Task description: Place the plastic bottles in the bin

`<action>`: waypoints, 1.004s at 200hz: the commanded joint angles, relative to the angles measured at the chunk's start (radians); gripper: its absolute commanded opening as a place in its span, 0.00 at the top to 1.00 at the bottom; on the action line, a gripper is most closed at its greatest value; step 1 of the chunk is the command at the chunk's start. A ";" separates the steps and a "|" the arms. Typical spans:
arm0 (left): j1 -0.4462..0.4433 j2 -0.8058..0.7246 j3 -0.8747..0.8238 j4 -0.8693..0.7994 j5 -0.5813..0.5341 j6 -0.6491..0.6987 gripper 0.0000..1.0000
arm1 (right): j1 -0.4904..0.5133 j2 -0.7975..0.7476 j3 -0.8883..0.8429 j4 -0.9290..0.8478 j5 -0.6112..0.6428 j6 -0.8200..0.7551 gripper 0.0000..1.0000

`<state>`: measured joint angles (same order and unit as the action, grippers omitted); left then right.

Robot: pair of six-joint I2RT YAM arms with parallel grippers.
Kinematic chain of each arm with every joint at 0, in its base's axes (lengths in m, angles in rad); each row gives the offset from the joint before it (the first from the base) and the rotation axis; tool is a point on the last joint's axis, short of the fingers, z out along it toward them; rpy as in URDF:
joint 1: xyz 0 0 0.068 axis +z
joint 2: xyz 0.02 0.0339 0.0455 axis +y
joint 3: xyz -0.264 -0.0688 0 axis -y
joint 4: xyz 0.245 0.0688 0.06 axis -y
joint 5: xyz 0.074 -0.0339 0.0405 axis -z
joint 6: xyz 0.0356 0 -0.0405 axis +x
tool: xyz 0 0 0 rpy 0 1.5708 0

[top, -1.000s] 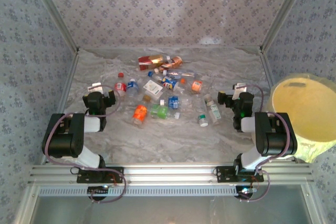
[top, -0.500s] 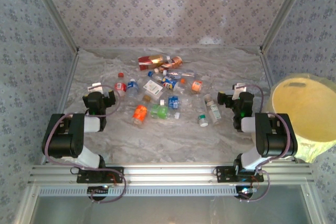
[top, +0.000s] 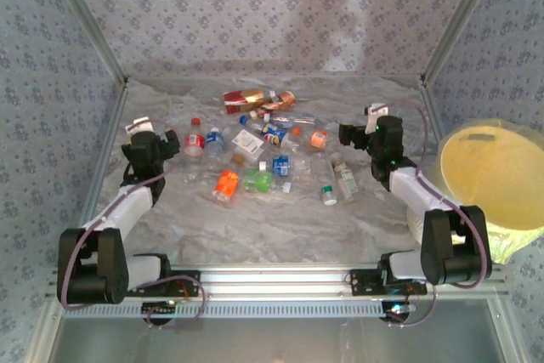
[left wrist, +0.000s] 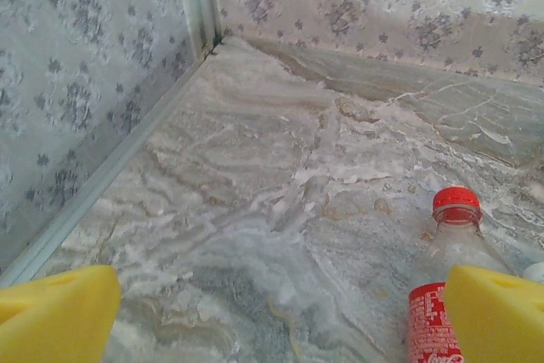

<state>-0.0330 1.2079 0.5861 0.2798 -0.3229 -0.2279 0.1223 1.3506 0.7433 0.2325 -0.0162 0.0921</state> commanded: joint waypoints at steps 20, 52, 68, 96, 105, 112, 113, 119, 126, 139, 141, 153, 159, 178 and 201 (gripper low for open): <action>-0.003 -0.044 0.139 -0.383 0.067 -0.198 0.02 | 0.035 0.052 0.121 -0.493 0.064 0.173 0.00; -0.003 -0.087 0.154 -0.450 0.128 -0.282 0.02 | 0.069 0.079 0.176 -0.746 0.037 0.198 0.00; -0.003 -0.094 0.157 -0.452 0.156 -0.288 0.02 | 0.097 0.080 0.175 -0.825 0.043 0.220 0.01; -0.003 -0.100 0.167 -0.453 0.180 -0.291 0.02 | 0.126 0.081 0.169 -0.917 0.083 0.239 0.03; -0.002 -0.099 0.171 -0.455 0.186 -0.287 0.02 | 0.126 0.081 0.159 -0.918 0.093 0.240 0.06; -0.002 -0.098 0.171 -0.454 0.192 -0.285 0.02 | 0.126 0.082 0.149 -0.913 0.096 0.242 0.08; -0.002 -0.098 0.172 -0.455 0.192 -0.285 0.02 | 0.125 0.083 0.149 -0.913 0.095 0.241 0.09; -0.003 -0.096 0.172 -0.456 0.191 -0.285 0.02 | 0.125 0.085 0.144 -0.912 0.088 0.242 0.10; -0.003 -0.094 0.169 -0.460 0.191 -0.285 0.02 | 0.125 0.088 0.139 -0.909 0.074 0.244 0.11; -0.003 -0.090 0.166 -0.462 0.190 -0.284 0.02 | 0.126 0.103 0.140 -0.895 0.070 0.256 0.14; -0.002 -0.090 0.166 -0.462 0.189 -0.284 0.02 | 0.126 0.107 0.143 -0.894 0.072 0.257 0.15; -0.002 -0.084 0.161 -0.462 0.188 -0.284 0.02 | 0.125 0.128 0.157 -0.900 0.107 0.283 0.16; -0.003 -0.081 0.162 -0.464 0.189 -0.286 0.02 | 0.123 0.141 0.167 -0.903 0.125 0.297 0.17; -0.002 -0.069 0.167 -0.465 0.188 -0.284 0.02 | 0.126 0.171 0.175 -0.846 0.095 0.259 0.17; -0.003 -0.055 0.178 -0.469 0.190 -0.286 0.02 | 0.121 0.225 0.193 -0.854 0.071 0.241 0.15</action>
<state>-0.0330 1.1366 0.7273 -0.1654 -0.1448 -0.4999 0.2459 1.5257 0.9016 -0.6098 0.0589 0.3477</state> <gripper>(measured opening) 0.979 0.847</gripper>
